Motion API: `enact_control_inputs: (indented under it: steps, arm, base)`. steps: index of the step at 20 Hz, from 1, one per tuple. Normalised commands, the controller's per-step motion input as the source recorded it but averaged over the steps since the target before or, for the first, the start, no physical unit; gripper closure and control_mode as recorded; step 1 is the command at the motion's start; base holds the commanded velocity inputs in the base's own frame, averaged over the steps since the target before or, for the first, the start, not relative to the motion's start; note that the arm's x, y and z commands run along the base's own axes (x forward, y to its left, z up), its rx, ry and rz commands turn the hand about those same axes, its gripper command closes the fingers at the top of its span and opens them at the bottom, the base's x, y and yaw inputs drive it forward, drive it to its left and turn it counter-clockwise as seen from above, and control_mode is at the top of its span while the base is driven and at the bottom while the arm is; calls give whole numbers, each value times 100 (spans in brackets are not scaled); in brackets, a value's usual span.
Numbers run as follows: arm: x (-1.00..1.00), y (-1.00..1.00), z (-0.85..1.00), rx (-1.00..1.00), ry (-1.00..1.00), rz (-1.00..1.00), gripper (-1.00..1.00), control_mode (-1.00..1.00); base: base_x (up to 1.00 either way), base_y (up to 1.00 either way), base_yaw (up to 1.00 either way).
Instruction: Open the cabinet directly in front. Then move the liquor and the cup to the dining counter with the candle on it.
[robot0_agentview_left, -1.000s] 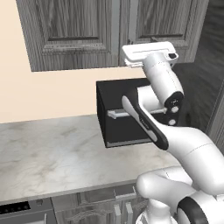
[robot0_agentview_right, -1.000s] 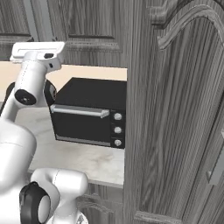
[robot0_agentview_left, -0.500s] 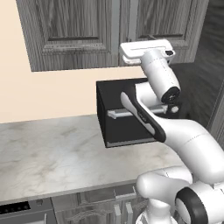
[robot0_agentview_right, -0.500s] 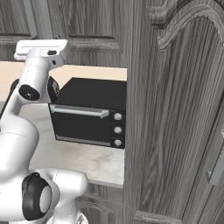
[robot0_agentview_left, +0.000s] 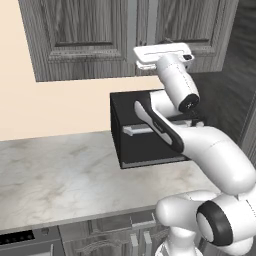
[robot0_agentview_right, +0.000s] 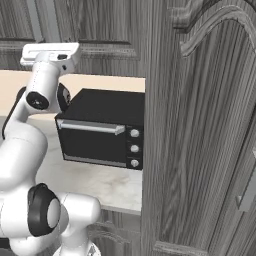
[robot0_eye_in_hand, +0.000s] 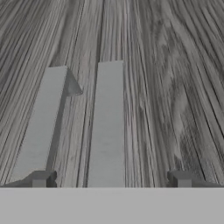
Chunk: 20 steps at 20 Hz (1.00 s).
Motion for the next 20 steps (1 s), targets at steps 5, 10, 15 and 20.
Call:
enact_control_inputs:
  steps: [5,10,15,20]
  arm:
    - [27,10,0,0,0,0,-100,-100]
    - [28,9,0,0,0,0,-100,-100]
    - [30,9,0,0,0,0,-100,-100]
    - [30,10,0,0,0,0,100,-100]
  base:
    - [0,0,0]
    - [0,0,0]
    - [0,0,0]
    - [0,0,0]
